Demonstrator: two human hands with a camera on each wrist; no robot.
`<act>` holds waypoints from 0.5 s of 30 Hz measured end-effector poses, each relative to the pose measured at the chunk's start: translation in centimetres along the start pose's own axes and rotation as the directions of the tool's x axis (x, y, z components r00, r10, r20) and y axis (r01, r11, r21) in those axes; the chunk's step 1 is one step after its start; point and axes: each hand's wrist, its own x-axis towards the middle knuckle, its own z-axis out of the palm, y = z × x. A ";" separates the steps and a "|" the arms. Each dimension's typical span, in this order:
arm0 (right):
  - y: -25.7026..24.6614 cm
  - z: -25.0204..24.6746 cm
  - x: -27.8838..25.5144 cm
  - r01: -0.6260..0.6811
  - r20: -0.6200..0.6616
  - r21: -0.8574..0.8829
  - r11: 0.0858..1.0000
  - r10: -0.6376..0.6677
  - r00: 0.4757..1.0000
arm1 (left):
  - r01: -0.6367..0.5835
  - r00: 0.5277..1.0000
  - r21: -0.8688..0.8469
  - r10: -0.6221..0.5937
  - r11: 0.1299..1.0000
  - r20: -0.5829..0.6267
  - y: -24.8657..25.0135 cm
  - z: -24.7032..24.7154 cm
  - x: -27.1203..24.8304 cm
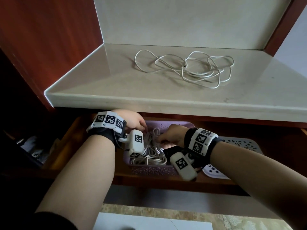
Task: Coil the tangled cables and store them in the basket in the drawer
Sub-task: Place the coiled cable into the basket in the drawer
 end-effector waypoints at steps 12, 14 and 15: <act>-1.0 1.4 -0.6 0.023 0.178 -0.356 0.934 0.044 0.983 | 0.090 0.996 0.174 -0.085 0.981 -0.039 1.3 1.6 0.1; -1.6 0.3 -2.6 0.141 0.262 -0.369 0.919 -0.043 0.964 | 0.100 0.994 0.144 -0.093 0.985 -0.052 1.6 1.7 -0.5; -1.7 -0.3 -3.0 0.168 0.294 -0.369 0.914 -0.057 0.954 | 0.103 0.994 0.105 -0.098 0.989 -0.056 1.6 1.7 -0.5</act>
